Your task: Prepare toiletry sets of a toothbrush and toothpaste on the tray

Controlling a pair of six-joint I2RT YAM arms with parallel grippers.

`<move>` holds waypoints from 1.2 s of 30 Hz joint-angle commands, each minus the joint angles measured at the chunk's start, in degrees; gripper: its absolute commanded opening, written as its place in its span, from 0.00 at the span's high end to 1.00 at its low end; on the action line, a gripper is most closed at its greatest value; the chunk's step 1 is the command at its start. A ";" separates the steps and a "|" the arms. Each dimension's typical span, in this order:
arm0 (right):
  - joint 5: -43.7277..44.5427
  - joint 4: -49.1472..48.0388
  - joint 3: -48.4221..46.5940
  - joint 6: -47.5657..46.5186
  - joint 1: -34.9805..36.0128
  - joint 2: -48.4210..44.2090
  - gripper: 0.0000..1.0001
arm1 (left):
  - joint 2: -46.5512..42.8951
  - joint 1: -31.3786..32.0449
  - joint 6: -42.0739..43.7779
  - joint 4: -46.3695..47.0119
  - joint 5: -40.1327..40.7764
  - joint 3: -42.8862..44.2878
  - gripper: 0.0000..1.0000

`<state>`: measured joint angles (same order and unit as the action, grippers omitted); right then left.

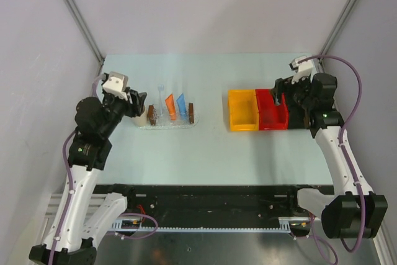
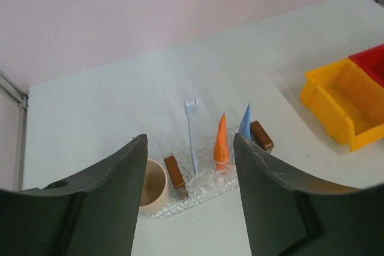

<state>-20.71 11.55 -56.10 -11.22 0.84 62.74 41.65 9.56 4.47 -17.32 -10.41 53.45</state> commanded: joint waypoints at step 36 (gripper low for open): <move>13.50 -6.89 -0.24 3.75 -2.25 -5.17 0.00 | 16.88 -1.30 -0.69 6.59 6.02 12.56 0.00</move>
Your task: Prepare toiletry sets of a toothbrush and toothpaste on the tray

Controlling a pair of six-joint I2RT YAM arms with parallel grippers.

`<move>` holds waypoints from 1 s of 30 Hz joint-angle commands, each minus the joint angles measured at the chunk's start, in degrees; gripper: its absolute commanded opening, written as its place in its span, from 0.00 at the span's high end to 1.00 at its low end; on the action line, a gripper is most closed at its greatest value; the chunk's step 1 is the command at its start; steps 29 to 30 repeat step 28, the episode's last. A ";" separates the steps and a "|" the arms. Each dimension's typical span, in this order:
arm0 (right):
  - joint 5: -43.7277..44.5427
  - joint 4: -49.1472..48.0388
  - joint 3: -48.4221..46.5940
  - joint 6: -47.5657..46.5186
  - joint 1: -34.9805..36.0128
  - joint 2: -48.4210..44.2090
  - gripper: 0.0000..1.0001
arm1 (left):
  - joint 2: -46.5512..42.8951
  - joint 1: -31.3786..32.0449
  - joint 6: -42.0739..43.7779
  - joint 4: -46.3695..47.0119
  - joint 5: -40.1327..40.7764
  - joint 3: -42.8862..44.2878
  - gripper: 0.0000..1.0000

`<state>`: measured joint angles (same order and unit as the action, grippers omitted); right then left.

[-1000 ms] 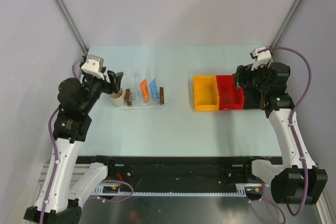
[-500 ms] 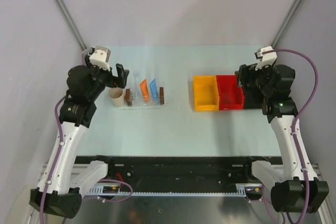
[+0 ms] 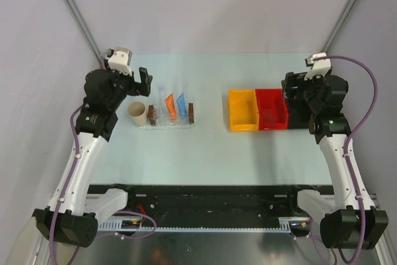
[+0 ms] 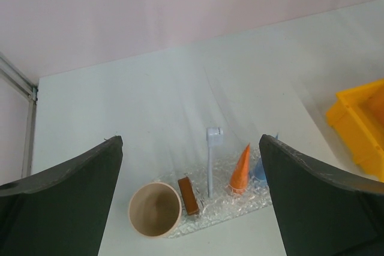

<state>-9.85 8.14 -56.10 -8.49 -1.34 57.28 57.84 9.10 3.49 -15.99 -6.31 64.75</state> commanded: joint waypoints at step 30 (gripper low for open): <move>4.84 0.73 -8.59 -2.23 5.39 3.02 0.00 | -0.80 -1.81 -1.90 12.12 1.03 -7.36 0.00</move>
